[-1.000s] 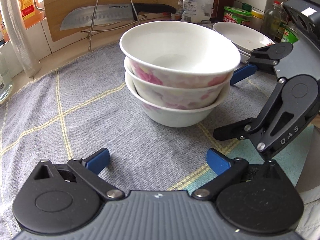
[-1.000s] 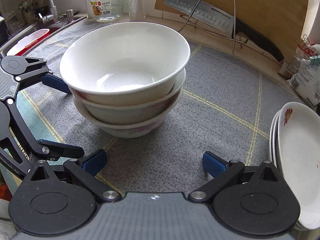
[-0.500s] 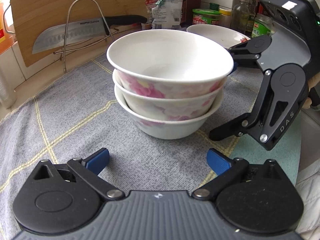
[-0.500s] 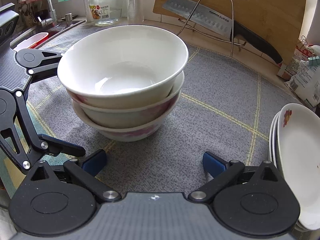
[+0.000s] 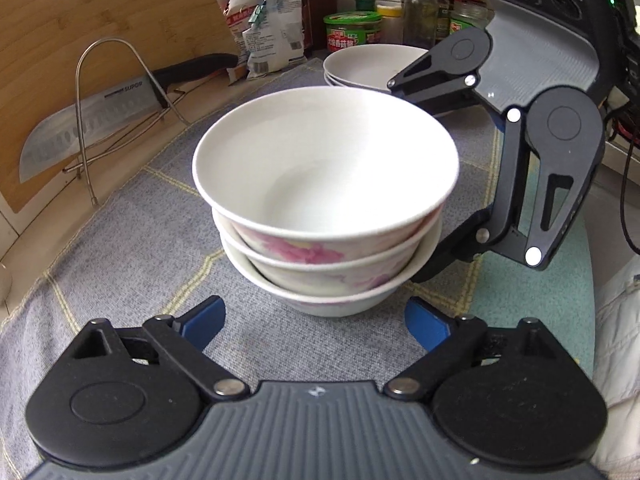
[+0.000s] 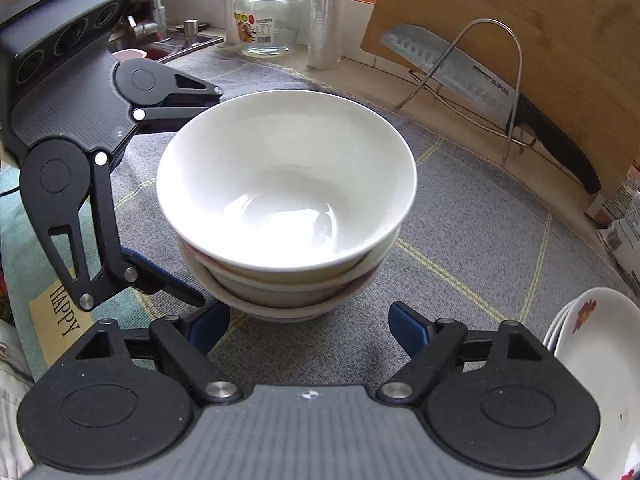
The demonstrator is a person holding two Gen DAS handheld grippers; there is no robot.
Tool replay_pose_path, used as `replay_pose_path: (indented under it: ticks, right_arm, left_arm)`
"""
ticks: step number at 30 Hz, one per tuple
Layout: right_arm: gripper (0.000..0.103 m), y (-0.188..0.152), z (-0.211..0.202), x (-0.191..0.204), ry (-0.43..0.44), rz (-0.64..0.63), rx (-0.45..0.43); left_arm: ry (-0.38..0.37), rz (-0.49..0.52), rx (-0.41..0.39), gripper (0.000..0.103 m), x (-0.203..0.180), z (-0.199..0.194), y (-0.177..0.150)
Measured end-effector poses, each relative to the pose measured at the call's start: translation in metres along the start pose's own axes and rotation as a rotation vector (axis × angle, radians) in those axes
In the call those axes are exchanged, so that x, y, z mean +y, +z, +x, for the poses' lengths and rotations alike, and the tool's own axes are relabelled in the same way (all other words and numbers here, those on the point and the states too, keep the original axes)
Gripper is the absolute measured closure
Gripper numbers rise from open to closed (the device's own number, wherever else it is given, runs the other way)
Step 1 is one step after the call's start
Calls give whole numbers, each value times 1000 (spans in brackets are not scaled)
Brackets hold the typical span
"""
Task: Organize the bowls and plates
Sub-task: 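Grasp the rim of the three-bowl stack with the right tool, then lift the bowl stack with the right tool and carry it over the plate stack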
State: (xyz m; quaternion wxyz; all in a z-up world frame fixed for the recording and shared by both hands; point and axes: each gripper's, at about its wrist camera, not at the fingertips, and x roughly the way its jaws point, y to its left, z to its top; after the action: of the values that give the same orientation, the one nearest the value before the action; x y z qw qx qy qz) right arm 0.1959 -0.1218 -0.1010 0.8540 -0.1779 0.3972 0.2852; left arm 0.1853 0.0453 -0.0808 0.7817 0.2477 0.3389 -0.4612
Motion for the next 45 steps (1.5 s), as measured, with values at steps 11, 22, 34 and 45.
replay_pose_path:
  ticks: [11,22,34,45]
  right_arm:
    - [27,4,-7,-2,86,-43,-16]
    - [25,12,-2,-12,138,-62,24]
    - [16,18,5,-17,166,-103,35]
    - [10,20,8,-15,179,-177,29]
  left_arm:
    - [-55,48,-1,21,4,-2,14]
    - [-149,89,8,20,16,3,19]
    - [-199,133,19,18,21,4,22]
    - [-233,183,9,12,21,8,26]
